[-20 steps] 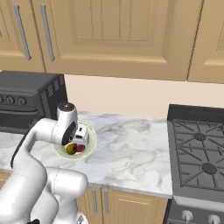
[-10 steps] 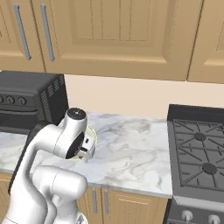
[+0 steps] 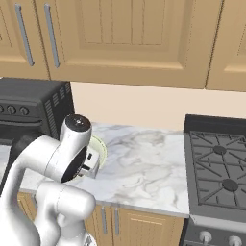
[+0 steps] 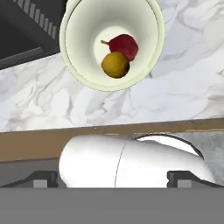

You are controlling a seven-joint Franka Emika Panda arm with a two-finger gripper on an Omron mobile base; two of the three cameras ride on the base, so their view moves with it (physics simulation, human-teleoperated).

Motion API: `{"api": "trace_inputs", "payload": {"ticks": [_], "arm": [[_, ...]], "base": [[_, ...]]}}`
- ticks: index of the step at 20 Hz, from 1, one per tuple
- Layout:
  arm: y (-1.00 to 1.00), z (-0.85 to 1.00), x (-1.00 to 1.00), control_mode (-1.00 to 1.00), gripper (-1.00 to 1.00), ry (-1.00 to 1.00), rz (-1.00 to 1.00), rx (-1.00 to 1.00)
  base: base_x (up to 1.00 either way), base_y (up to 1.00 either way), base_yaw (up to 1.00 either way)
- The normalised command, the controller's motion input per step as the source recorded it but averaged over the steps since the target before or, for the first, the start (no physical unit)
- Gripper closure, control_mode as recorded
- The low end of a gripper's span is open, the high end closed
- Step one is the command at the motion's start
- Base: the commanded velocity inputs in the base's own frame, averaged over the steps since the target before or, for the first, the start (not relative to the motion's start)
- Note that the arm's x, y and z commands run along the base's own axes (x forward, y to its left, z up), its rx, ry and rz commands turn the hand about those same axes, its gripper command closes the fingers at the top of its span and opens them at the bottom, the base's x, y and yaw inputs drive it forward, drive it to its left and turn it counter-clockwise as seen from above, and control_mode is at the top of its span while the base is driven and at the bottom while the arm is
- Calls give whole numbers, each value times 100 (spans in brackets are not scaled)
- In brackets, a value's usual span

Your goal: Take the squash, pear, and lemon from the freezer and place them in the bowl on the counter.

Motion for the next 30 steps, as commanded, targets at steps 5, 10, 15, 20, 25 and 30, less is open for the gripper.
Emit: {"api": "trace_inputs", "payload": {"ticks": [5,10,15,20,25,30], "arm": [[32,47,-38,-100,-100,-3,0,0],[20,38,-17,-100,-100,-6,-1,-4],[2,23,0,-100,-100,-3,-6,-9],[24,5,-20,-100,-100,-1,-6,-21],[-1,27,-13,-100,-100,2,-11,-15],[-23,56,-27,-100,-100,10,-2,-1]], "base": [[0,0,0],[0,0,0],[0,0,0],[0,0,0],[0,0,0],[0,0,0]]}}
